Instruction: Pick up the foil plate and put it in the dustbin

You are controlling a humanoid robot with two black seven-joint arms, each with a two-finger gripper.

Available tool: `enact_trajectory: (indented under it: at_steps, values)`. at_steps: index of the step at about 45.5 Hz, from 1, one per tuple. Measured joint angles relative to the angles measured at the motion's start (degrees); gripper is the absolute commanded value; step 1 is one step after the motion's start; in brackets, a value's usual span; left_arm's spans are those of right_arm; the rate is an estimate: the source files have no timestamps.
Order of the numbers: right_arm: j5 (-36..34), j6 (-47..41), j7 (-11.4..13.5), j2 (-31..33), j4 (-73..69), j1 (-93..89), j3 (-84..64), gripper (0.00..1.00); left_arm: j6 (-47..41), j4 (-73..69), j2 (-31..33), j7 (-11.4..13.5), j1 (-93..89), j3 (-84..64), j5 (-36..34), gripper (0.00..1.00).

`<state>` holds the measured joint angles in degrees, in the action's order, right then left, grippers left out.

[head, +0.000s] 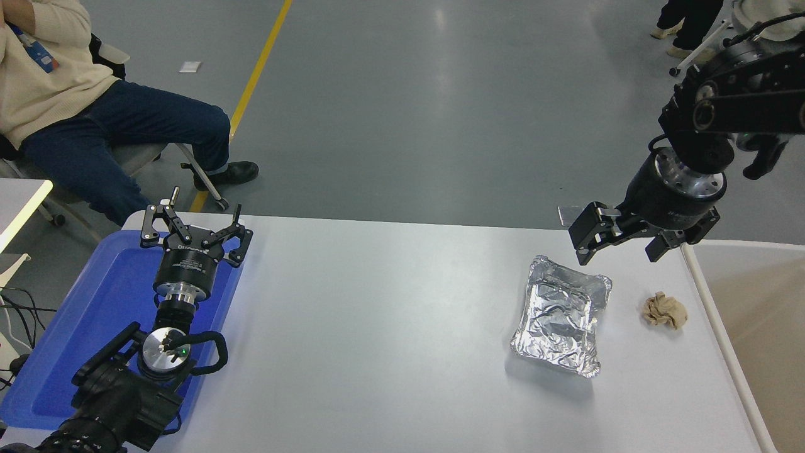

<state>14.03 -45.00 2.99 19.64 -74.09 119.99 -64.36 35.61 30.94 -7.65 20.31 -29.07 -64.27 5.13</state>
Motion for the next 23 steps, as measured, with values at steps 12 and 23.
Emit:
enact_trajectory:
  at_steps: [12, 23]
  values:
    - [0.0, 0.0, 0.0, 0.0, 0.0, 0.0, 0.0, 1.00, 0.0, 0.0, 0.0, -0.1, 0.0, 0.0, 0.0, 1.00]
    - [0.0, 0.0, 0.0, 0.1, 0.7, 0.8, 0.0, 1.00, 0.0, 0.0, 0.0, -0.1, 0.0, 0.0, 0.0, 1.00]
